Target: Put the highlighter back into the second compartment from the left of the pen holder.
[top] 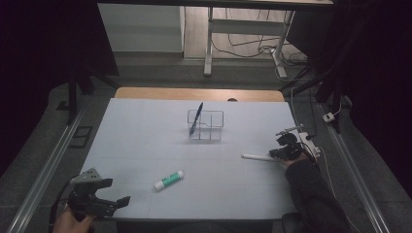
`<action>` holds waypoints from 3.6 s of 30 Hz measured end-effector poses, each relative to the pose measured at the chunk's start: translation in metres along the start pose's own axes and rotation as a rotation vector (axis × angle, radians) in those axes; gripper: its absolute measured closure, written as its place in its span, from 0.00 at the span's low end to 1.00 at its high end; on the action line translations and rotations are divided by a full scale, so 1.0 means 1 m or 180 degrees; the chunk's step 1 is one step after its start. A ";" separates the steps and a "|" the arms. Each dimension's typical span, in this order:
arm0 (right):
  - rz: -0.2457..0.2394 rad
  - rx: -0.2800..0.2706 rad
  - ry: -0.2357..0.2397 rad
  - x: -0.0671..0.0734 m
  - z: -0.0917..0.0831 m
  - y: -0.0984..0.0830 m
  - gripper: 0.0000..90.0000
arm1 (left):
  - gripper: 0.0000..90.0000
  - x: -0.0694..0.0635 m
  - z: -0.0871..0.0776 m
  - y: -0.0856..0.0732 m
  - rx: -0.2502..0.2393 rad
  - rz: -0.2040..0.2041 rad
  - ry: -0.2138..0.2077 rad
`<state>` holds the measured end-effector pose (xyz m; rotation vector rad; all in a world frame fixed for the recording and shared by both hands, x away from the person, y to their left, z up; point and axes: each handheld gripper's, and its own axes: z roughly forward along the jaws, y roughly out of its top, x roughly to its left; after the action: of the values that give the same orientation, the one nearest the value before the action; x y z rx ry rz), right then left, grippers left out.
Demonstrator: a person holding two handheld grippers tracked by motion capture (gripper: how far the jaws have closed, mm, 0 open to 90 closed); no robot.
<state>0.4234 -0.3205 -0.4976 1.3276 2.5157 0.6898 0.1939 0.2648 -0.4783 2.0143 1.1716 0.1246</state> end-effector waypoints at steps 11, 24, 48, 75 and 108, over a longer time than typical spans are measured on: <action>-0.0025 0.0094 0.0061 0.008 -0.007 -0.011 1.00 | 0.01 0.000 -0.001 0.000 -0.0013 0.0000 0.0001; -0.0061 0.0048 0.0005 0.013 -0.016 -0.011 0.94 | 0.01 0.000 0.000 0.000 -0.0012 0.0000 0.0001; -0.1123 0.0214 0.0237 0.062 -0.008 0.018 0.00 | 0.01 0.001 0.000 0.001 0.0009 -0.0011 -0.0008; -0.1606 0.0719 0.0532 0.078 0.019 0.041 0.88 | 0.02 0.001 0.001 0.001 0.0029 0.0000 -0.0024; -0.0724 -0.0998 0.0885 0.094 -0.045 0.081 0.88 | 0.01 0.000 0.000 0.000 0.0020 0.0011 -0.0005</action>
<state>0.4102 -0.2182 -0.4156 0.8752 2.5664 1.2254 0.1945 0.2645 -0.4784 2.0215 1.1690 0.1213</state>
